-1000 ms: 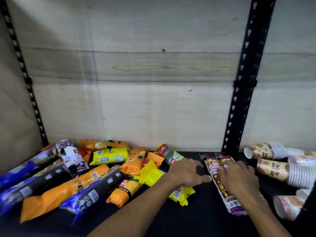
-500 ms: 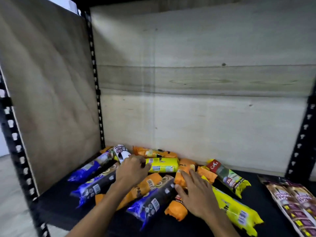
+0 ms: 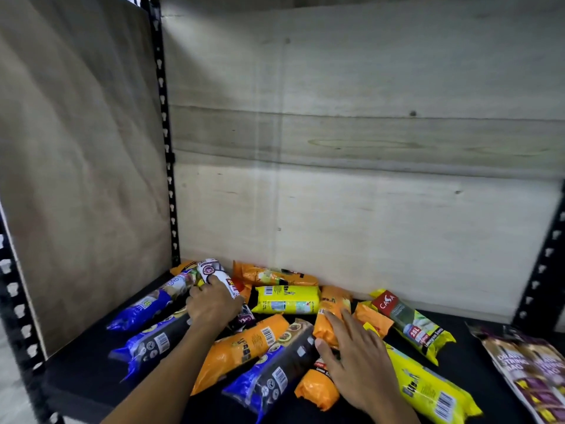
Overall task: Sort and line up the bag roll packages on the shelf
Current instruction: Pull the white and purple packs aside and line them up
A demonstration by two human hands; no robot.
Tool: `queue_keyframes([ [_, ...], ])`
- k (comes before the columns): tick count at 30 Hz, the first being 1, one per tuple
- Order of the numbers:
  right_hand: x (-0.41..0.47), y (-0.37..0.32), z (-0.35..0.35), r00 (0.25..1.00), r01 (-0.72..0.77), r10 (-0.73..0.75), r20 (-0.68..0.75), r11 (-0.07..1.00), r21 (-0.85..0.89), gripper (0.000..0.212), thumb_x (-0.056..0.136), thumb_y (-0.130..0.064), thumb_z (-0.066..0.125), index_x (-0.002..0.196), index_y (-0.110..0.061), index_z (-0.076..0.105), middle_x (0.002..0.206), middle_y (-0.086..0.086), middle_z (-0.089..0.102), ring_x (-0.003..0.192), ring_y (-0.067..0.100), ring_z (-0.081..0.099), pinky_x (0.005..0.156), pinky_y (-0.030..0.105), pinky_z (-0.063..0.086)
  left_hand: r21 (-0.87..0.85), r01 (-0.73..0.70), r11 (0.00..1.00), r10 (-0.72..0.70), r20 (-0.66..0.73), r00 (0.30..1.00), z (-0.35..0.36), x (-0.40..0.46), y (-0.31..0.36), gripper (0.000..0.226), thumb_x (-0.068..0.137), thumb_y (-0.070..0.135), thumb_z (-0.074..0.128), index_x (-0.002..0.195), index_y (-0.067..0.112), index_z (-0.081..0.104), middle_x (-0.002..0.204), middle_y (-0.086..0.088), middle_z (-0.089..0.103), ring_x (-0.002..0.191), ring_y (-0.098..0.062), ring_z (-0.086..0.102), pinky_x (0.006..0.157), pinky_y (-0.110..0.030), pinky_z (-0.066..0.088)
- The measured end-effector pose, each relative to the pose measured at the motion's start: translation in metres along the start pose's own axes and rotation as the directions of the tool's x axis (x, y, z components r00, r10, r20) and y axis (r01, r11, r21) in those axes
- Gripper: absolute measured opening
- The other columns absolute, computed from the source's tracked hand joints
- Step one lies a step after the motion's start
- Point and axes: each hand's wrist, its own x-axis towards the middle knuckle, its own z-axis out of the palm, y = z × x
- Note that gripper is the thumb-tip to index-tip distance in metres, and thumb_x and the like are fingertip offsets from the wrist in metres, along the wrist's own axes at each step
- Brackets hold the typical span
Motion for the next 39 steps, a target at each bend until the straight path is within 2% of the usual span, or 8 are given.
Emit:
queue_keyframes([
  [6, 0.001, 0.001, 0.002, 1.0, 0.001, -0.001, 0.001, 1.0, 0.004, 0.095, 0.066, -0.079, -0.014, 0.153, -0.047, 0.004, 0.166, -0.011, -0.001, 0.152, 0.011, 0.008, 0.122, 0.037, 0.006, -0.309, 0.007, 0.951, -0.029, -0.067, 0.997, 0.01, 0.013, 0.003, 0.087, 0.071, 0.039, 0.081, 0.138, 0.009, 0.034, 0.129, -0.019, 0.055, 0.115, -0.04, 0.055, 0.094, -0.05, 0.049],
  [12, 0.0, 0.001, 0.003, 1.0, -0.003, 0.003, -0.001, 1.0, 0.011, 0.096, 0.066, -0.079, -0.015, 0.154, -0.046, 0.006, 0.166, -0.011, 0.001, 0.152, 0.011, 0.007, 0.122, 0.038, 0.005, -0.51, -0.074, 0.857, -0.003, -0.15, 0.989, 0.002, 0.016, -0.005, 0.077, 0.074, 0.013, 0.079, 0.139, 0.017, 0.04, 0.126, -0.015, 0.061, 0.111, -0.035, 0.059, 0.089, -0.052, 0.052],
  [18, -0.001, -0.002, -0.003, 0.998, -0.028, 0.027, 0.05, 1.0, 0.011, 0.074, 0.087, -0.077, 0.008, 0.154, -0.046, 0.008, 0.166, -0.009, 0.001, 0.152, 0.013, 0.009, 0.122, 0.039, 0.006, -0.842, 0.083, 0.532, 0.014, 0.107, 0.994, -0.038, 0.003, -0.007, 0.087, 0.074, -0.004, 0.079, 0.147, 0.014, 0.034, 0.138, -0.013, 0.055, 0.092, -0.026, 0.063, 0.065, -0.034, 0.053],
  [24, 0.007, -0.004, -0.013, 0.994, -0.09, 0.074, 0.081, 0.971, 0.223, 0.065, 0.091, -0.074, 0.013, 0.146, -0.046, 0.032, 0.162, -0.012, 0.023, 0.147, 0.013, 0.024, 0.12, 0.042, 0.015, -0.865, 0.055, 0.498, 0.352, 0.26, 0.899, -0.072, -0.031, 0.01, 0.062, 0.074, 0.0, 0.08, 0.128, 0.02, 0.057, 0.111, 0.002, 0.065, 0.078, -0.008, 0.072, 0.056, -0.021, 0.056],
  [29, 0.012, -0.009, -0.038, 0.966, -0.212, 0.243, 0.085, 0.565, 0.797, 0.058, 0.096, -0.066, 0.028, 0.141, -0.036, 0.047, 0.147, -0.006, 0.049, 0.134, 0.018, 0.046, 0.11, 0.04, 0.035, -0.853, 0.035, 0.52, 0.584, 0.385, 0.714, -0.064, -0.057, 0.04, 0.065, 0.07, 0.002, 0.085, 0.127, 0.018, 0.059, 0.116, -0.004, 0.072, 0.102, -0.026, 0.071, 0.086, -0.041, 0.058],
  [35, 0.029, -0.003, -0.046, 0.881, -0.213, 0.455, 0.126, 0.145, 0.966, 0.065, 0.086, -0.063, 0.06, 0.128, -0.015, 0.053, 0.12, 0.004, 0.067, 0.109, 0.022, 0.063, 0.096, 0.038, 0.048, -0.831, -0.006, 0.556, 0.672, 0.445, 0.592, -0.046, -0.074, 0.058, 0.059, 0.076, 0.002, 0.08, 0.128, 0.02, 0.059, 0.119, 0.001, 0.07, 0.106, -0.02, 0.069, 0.088, -0.034, 0.057],
  [37, 0.033, 0.004, -0.045, 0.885, -0.162, 0.441, 0.149, -0.007, 0.987, 0.058, 0.079, -0.048, 0.077, 0.121, -0.012, 0.062, 0.106, 0.01, 0.075, 0.097, 0.027, 0.071, 0.093, 0.046, 0.055, -0.832, -0.014, 0.554, 0.702, 0.459, 0.544, -0.044, -0.074, 0.057, 0.061, 0.076, 0.003, 0.08, 0.13, 0.021, 0.058, 0.123, -0.002, 0.069, 0.111, -0.023, 0.067, 0.095, -0.039, 0.054],
  [39, 0.036, 0.013, -0.049, 0.904, -0.135, 0.407, 0.131, -0.018, 0.991, 0.037, 0.081, -0.029, 0.079, 0.111, -0.009, 0.069, 0.096, 0.011, 0.077, 0.089, 0.028, 0.073, 0.09, 0.048, 0.057, -0.833, -0.026, 0.552, 0.717, 0.459, 0.525, -0.044, -0.072, 0.057, 0.061, 0.075, 0.007, 0.082, 0.13, 0.021, 0.058, 0.123, -0.004, 0.069, 0.111, -0.027, 0.067, 0.097, -0.044, 0.053],
])
